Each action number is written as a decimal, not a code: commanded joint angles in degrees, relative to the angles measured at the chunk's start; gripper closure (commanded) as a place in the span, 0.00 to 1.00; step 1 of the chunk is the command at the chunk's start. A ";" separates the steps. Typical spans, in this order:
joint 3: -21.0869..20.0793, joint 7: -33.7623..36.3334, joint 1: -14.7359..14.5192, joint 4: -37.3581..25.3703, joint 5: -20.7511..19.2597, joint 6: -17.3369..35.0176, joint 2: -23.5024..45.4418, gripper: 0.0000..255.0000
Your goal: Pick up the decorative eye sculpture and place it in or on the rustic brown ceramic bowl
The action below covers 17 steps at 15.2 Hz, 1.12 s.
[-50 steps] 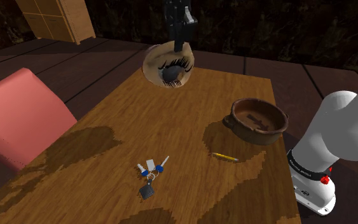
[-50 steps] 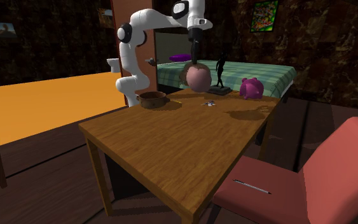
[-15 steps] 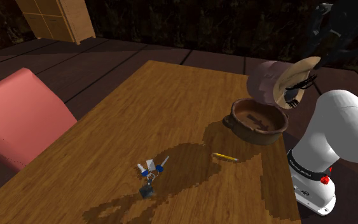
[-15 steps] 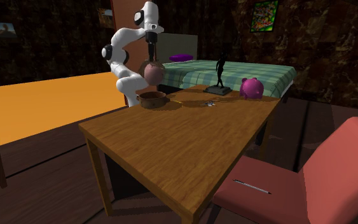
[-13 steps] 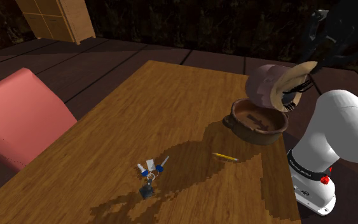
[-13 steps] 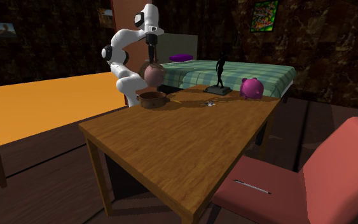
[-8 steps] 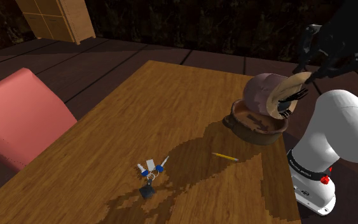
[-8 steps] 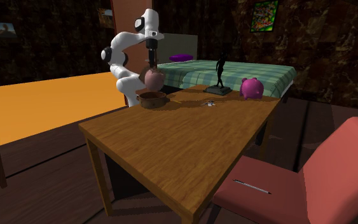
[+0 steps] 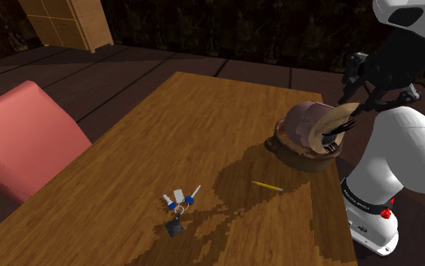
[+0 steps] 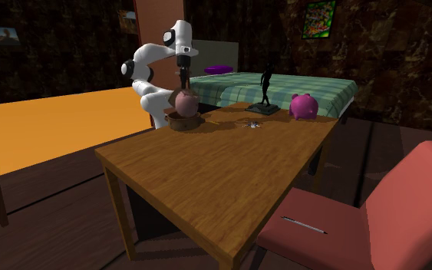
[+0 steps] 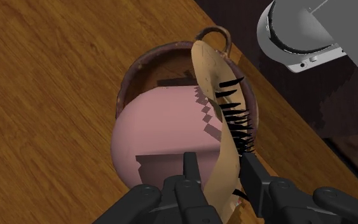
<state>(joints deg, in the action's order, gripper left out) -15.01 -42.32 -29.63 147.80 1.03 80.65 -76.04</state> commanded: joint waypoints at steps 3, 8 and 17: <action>-0.07 0.05 -0.10 0.68 0.07 0.37 -0.40 1.00; -0.07 0.05 -0.10 0.66 0.07 0.36 -0.39 0.00; -0.19 0.13 0.88 -8.46 -0.08 -4.81 3.45 0.00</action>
<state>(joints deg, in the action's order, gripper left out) -15.34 -42.07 -28.97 141.49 1.15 77.21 -73.37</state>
